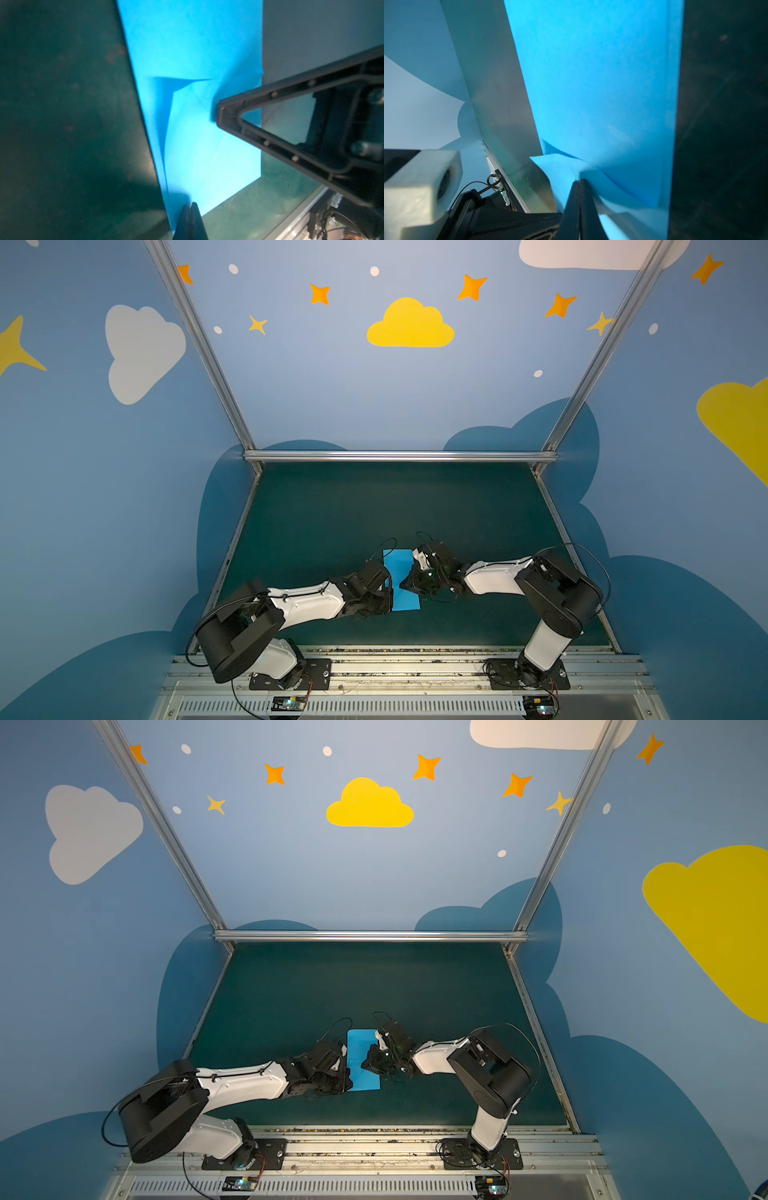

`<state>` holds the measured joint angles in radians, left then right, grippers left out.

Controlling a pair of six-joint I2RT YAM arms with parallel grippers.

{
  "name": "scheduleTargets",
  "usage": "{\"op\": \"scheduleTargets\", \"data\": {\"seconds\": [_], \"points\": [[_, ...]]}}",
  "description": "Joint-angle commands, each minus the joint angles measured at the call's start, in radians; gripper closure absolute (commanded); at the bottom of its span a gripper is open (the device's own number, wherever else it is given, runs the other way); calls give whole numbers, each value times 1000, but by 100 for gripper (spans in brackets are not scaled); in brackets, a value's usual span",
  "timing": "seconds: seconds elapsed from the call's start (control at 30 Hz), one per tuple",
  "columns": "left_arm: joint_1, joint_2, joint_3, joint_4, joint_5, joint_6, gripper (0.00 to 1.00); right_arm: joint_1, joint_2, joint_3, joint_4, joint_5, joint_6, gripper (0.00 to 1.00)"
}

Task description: Fold a paper plane with a square sheet of paper (fold left side to right side)

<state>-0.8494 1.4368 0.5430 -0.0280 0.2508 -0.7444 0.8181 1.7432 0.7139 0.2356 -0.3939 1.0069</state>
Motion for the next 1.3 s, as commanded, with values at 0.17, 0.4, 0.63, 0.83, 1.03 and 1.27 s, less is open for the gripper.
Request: {"op": "scheduleTargets", "data": {"seconds": [0.17, 0.4, 0.63, 0.83, 1.03, 1.27], "points": [[-2, -48, -119, 28, -18, -26, 96, 12, 38, -36, -79, 37, -2, 100], [-2, -245, -208, -55, -31, -67, 96, 11, 46, -36, -64, 31, 1, 100], [11, -353, -111, -146, -133, -76, 96, 12, 57, -68, -41, 28, 4, 100], [42, -192, 50, -145, -99, 17, 96, 12, 70, -83, -20, 28, 12, 100], [66, -19, 170, -135, -79, 96, 96, 12, 70, -90, -12, 30, 13, 100], [92, 106, 186, -96, -61, 124, 96, 10, 58, -99, -7, 33, 9, 100]]}}
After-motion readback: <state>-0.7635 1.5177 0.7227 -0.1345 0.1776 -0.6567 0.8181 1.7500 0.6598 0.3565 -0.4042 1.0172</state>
